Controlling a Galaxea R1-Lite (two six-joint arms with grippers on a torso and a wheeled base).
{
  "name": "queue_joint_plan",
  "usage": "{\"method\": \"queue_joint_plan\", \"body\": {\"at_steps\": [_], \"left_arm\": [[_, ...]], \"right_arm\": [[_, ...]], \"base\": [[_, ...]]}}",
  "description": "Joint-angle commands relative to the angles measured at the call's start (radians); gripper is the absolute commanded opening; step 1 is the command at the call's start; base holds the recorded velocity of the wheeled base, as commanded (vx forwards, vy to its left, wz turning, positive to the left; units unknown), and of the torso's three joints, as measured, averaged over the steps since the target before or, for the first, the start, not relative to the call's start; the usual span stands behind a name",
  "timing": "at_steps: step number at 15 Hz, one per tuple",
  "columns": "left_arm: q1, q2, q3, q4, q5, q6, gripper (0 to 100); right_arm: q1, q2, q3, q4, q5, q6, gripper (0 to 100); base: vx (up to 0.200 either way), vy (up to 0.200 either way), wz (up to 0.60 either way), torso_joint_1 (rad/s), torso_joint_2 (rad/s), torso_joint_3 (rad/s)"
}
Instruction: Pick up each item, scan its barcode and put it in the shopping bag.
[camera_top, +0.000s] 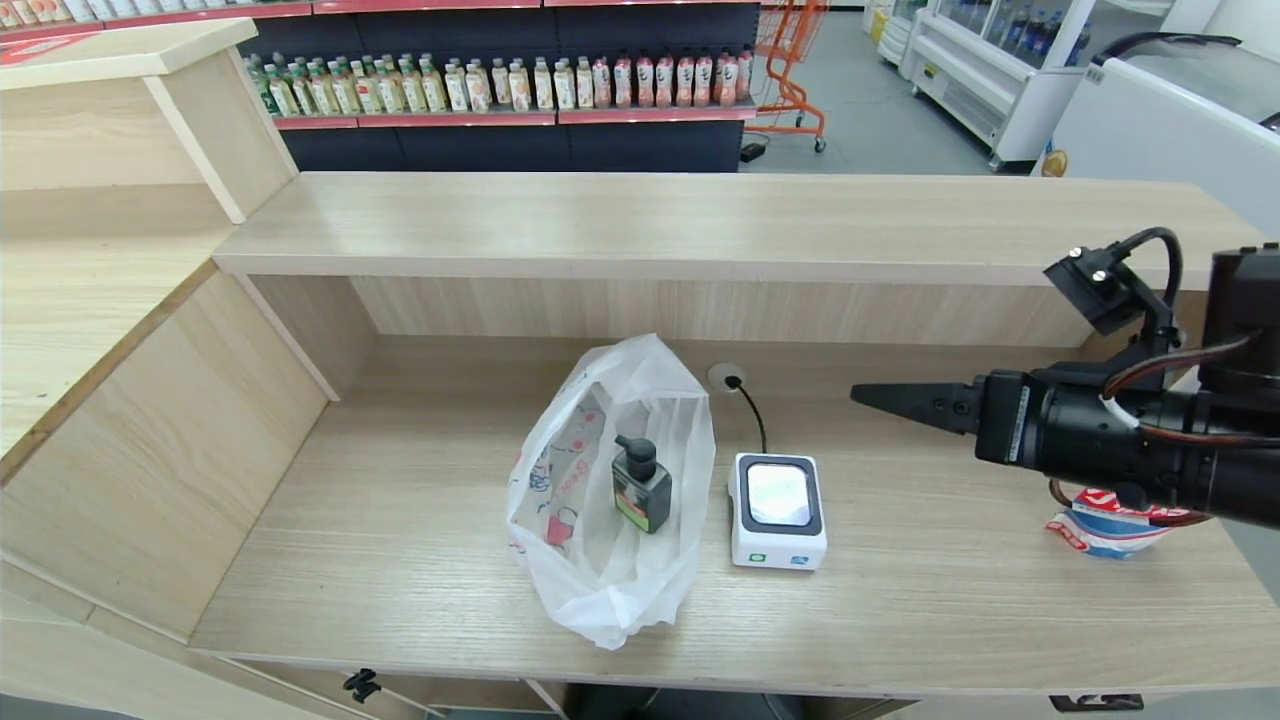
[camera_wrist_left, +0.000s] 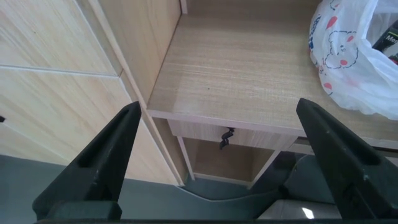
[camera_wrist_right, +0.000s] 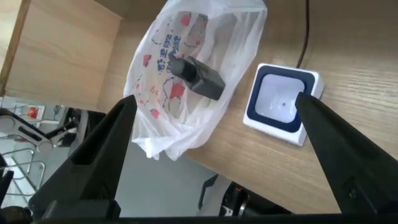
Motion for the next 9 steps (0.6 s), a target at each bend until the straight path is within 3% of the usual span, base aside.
{"method": "queue_joint_plan", "body": {"at_steps": [1, 5, 7, 9], "left_arm": [[-0.001, 0.0, 0.0, 0.0, 0.0, 0.0, 100], [-0.001, 0.0, 0.0, 0.0, 0.0, 0.0, 100], [-0.001, 0.0, 0.0, 0.0, 0.0, 0.0, 100], [-0.001, 0.0, 0.0, 0.0, 0.0, 0.0, 100]], "right_arm": [[-0.01, -0.013, 0.015, 0.001, 0.0, 0.0, 100], [-0.027, -0.062, 0.061, 0.002, -0.002, -0.002, 100], [-0.077, -0.064, 0.054, 0.002, -0.005, -0.002, 100], [-0.102, -0.052, 0.05, 0.002, -0.143, 0.0, 100]], "base": [[-0.2, 0.0, 0.0, 0.022, 0.01, 0.007], [0.0, 0.0, 0.0, 0.0, 0.0, 0.0], [0.0, -0.2, 0.0, 0.017, 0.0, 0.002], [0.0, -0.2, 0.0, -0.002, 0.0, 0.007]]}}
